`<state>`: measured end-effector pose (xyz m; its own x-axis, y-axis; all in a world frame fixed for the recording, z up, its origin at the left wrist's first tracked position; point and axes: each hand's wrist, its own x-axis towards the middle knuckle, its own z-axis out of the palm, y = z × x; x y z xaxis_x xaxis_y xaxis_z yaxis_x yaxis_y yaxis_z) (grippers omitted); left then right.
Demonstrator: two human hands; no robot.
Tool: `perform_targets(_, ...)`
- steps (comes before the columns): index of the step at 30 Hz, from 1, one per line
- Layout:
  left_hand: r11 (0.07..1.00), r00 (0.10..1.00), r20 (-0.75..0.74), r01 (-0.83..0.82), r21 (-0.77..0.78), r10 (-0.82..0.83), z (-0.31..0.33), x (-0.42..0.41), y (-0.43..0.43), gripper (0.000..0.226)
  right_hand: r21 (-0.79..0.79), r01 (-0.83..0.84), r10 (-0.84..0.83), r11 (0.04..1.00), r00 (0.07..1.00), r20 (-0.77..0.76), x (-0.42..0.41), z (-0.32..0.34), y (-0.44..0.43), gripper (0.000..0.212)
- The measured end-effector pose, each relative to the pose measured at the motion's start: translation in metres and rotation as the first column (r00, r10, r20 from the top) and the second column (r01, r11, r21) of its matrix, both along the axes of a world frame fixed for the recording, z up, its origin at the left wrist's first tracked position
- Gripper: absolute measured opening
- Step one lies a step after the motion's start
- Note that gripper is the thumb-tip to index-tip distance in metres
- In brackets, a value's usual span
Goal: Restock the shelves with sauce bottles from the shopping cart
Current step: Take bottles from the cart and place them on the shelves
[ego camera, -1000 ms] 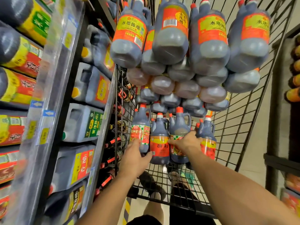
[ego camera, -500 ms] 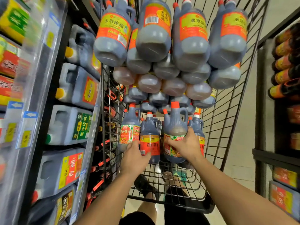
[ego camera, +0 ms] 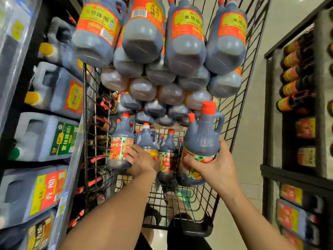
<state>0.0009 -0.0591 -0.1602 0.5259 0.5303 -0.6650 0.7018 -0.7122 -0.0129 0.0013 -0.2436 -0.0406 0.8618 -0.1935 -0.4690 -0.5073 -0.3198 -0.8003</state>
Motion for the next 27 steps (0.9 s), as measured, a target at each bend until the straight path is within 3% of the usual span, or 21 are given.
perform_targets(3,0.989,0.997,-0.033,0.078,0.127,-0.074,-0.006,-0.002,-0.009,0.122,-0.006,-0.017,0.017,1.0,1.0,0.001,-0.002,0.004,0.0,0.067)
perform_targets(7,0.976,0.998,-0.002,0.067,0.206,-0.068,-0.01,-0.002,-0.018,0.101,-0.007,-0.003,0.003,1.0,1.0,0.002,-0.002,0.006,-0.003,0.066)
perform_targets(14,0.998,0.998,0.011,-0.06,-0.03,0.06,-0.011,-0.002,-0.011,0.109,-0.017,-0.027,0.027,0.999,1.0,-0.001,0.001,0.011,-0.005,0.077)
perform_targets(19,0.96,0.976,0.029,-0.207,-0.19,0.217,-0.014,0.0,0.006,0.105,-0.024,-0.042,0.043,0.999,0.999,0.02,0.002,0.016,-0.003,0.068)
perform_targets(22,0.92,0.954,0.092,-0.246,-0.305,0.285,-0.01,-0.008,0.013,0.095,-0.032,-0.057,0.058,0.998,0.998,0.035,0.002,0.02,-0.002,0.069)
perform_targets(27,0.873,0.869,0.306,-0.24,-0.425,0.389,0.018,-0.023,0.02,0.098,-0.048,-0.096,0.1,0.994,0.991,0.09,0.008,0.036,0.01,0.069)
